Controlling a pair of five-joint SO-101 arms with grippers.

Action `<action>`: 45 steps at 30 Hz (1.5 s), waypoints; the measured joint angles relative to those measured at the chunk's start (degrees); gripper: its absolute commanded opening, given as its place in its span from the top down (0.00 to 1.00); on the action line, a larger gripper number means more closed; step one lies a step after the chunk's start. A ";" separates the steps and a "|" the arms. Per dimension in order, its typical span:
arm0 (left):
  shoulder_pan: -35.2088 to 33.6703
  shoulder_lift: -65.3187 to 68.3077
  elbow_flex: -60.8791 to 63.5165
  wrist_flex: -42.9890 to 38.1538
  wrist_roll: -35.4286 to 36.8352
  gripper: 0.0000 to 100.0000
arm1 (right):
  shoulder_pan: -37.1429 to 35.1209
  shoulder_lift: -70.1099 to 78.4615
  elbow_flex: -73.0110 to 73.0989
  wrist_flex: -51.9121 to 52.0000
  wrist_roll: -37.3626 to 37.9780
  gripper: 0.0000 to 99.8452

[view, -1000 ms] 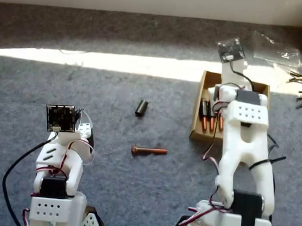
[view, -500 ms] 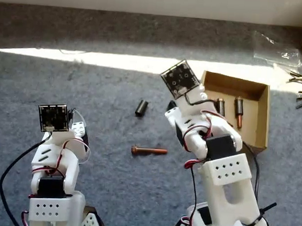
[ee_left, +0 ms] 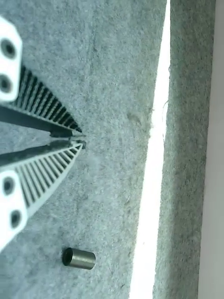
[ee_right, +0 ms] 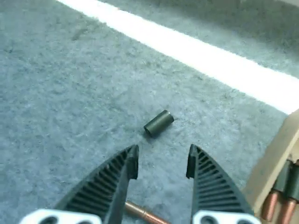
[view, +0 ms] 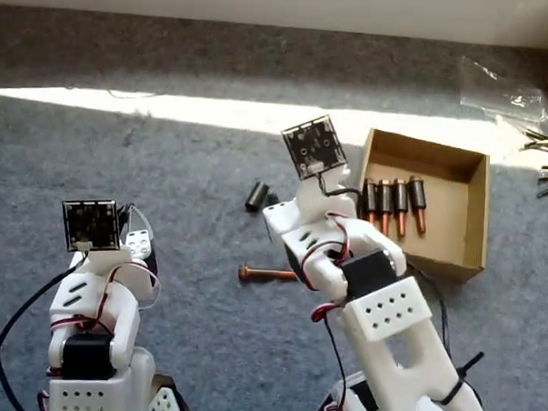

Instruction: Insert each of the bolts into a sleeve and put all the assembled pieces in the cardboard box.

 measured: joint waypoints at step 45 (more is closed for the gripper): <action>0.00 -0.09 4.57 -5.36 -0.09 0.97 | -0.09 93.19 -98.90 37.54 -46.33 0.84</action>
